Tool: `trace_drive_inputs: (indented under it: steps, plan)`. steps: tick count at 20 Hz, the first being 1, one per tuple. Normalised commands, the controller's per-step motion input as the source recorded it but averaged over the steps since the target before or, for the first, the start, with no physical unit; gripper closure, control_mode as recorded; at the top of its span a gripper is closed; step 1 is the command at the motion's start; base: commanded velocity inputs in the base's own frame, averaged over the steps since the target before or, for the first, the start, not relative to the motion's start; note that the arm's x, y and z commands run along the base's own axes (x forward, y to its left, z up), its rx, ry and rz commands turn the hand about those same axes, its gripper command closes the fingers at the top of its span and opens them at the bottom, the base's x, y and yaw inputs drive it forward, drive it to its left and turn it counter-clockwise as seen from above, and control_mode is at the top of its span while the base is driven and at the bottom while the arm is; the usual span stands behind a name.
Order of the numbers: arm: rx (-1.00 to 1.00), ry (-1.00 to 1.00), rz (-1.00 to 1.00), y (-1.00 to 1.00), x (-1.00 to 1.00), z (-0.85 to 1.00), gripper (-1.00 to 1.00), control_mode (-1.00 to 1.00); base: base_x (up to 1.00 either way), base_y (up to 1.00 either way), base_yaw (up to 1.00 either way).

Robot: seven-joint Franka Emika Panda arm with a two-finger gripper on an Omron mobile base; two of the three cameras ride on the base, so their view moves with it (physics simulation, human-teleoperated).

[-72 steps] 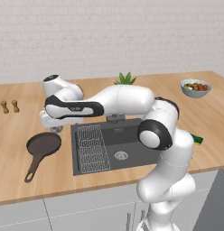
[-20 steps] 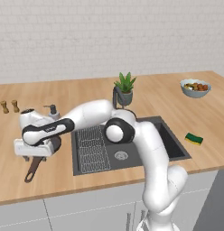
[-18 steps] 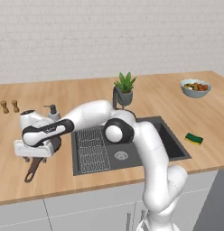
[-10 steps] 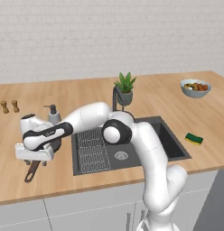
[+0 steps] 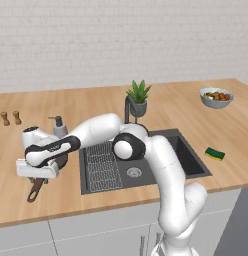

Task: Pick the pan and sponge and place them into the sink. Then turn on the water.

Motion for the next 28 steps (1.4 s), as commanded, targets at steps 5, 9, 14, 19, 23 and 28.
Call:
trace_drive_inputs:
  steps: [5, 9, 14, 19, 23, 28]
  plan:
    - [0.00, 0.00, 0.00, 0.00, 0.03, 0.00, 1.00, -1.00, 0.00, 0.00, 0.00]
    - [0.00, 0.00, 0.06, 0.01, 0.00, 0.00, 1.00, -1.00, 0.00, 0.00, 0.00]
    - [0.00, -0.04, 0.02, -0.03, -0.11, 0.32, 1.00, -1.00, 0.00, 0.00, 0.00]
    - [0.00, -0.06, -0.01, -0.16, -0.22, 0.48, 1.00, -1.00, 0.00, 0.00, 0.00]
    - [0.00, -0.01, -0.03, -0.47, -0.33, 0.49, 1.00, -1.00, 0.00, 0.00, 0.00]
    - [0.00, 0.00, -0.05, -0.68, -0.14, 0.42, 1.00, -1.00, 0.00, 0.00, 0.00]
